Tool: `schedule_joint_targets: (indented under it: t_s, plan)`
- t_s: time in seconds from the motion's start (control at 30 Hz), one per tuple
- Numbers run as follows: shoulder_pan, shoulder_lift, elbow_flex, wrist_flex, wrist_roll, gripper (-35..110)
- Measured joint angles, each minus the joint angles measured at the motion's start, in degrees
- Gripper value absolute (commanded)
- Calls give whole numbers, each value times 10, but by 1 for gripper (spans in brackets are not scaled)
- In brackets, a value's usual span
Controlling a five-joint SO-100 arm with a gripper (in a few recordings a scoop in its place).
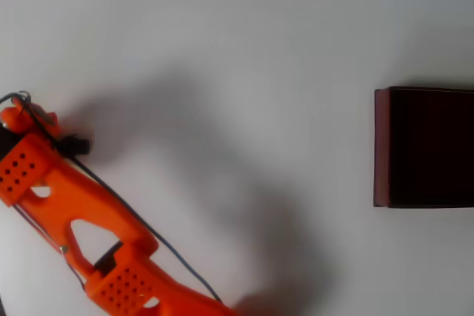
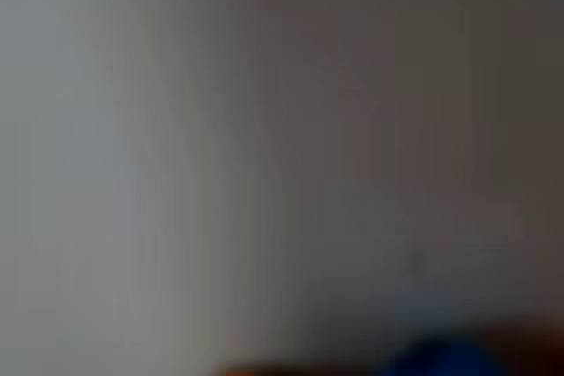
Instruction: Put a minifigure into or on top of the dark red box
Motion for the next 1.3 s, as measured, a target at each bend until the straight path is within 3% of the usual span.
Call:
schedule_joint_targets:
  t_s: [1.07,1.3]
  plan:
    - [7,0,4,0,0,0]
    - [12,110,133,0,0,0]
